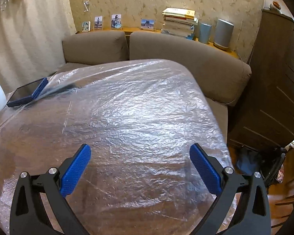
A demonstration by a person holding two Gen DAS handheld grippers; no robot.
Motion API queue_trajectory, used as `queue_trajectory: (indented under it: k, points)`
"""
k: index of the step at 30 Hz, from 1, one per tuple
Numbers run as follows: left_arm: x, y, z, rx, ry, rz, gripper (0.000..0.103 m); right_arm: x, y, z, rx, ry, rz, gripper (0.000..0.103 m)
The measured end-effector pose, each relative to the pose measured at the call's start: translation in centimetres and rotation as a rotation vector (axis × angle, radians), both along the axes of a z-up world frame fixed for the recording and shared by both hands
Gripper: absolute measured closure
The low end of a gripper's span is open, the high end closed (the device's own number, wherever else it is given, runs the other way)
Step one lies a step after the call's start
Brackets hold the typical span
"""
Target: Collect trash
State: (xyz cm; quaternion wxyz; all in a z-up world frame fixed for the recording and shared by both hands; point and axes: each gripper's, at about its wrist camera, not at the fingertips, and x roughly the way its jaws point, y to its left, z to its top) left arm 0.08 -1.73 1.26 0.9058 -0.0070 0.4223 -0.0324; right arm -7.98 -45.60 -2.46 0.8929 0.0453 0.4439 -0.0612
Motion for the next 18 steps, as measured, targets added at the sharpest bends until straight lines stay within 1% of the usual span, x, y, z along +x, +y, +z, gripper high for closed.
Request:
queue_trajectory:
  k: [3,5,8,11,14,18]
  points:
    - [0.0,0.1,-0.5,0.003,0.013,0.005,0.001,0.0,0.6,-0.4,-0.017,0.008,0.005,0.004]
    - [0.8,-0.1,-0.9,0.009,0.033,0.007,0.001,0.1,0.9,-0.4,-0.018,0.007,0.009,0.004]
    - [1.1,0.1,-0.9,0.003,0.046,0.017,0.001,0.3,1.2,-0.6,-0.037,0.018,0.003,0.004]
    - [1.6,0.2,-1.4,0.007,0.081,0.028,0.001,0.5,1.2,-0.5,-0.037,0.020,-0.012,0.004]
    - [1.8,0.0,-1.5,0.041,0.087,0.032,0.001,0.8,1.2,-0.5,-0.042,0.022,-0.027,0.004]
    - [1.8,-0.1,-1.5,0.038,0.088,0.033,0.001,0.9,1.0,-0.5,-0.042,0.022,-0.038,0.004]
